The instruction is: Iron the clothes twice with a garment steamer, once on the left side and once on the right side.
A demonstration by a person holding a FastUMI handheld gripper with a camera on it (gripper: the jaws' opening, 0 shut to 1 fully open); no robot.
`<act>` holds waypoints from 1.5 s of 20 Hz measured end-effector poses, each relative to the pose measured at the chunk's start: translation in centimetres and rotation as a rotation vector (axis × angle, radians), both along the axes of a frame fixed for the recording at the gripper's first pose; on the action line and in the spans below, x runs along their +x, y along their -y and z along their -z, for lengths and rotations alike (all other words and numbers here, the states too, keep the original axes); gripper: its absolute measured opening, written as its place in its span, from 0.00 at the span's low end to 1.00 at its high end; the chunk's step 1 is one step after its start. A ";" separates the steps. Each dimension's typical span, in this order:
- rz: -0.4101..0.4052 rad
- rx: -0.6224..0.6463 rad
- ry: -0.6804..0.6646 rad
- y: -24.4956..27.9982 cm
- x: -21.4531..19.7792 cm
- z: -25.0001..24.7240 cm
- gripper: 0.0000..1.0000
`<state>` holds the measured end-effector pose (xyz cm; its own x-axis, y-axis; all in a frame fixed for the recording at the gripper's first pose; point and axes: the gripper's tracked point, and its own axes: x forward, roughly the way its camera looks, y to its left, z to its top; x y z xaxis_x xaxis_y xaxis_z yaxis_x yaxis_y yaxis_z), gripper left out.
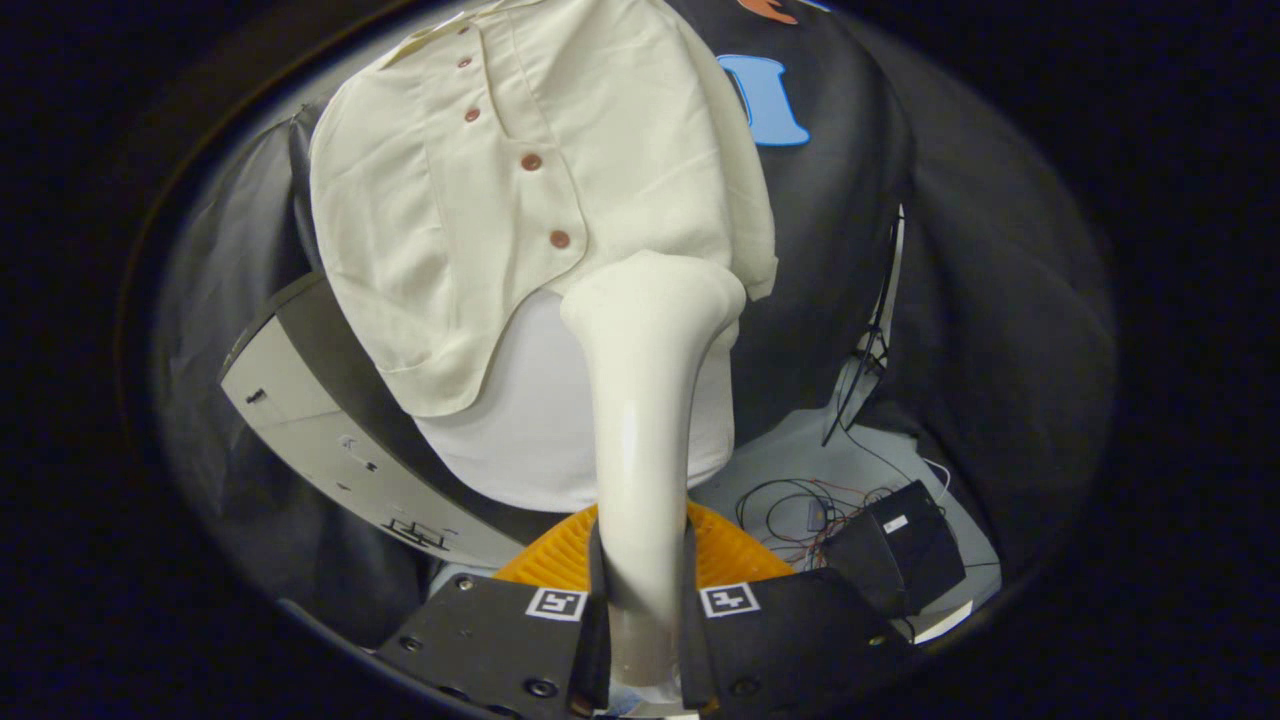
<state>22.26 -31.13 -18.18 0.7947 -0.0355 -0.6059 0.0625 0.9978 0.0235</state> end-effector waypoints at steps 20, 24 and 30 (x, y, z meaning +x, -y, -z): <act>0.048 0.023 0.078 -10.1 -7.5 -6.8 0.27; 0.012 0.005 0.146 -14.3 -8.5 -9.3 0.27; -0.083 -0.038 0.272 -20.2 -9.9 -15.2 0.27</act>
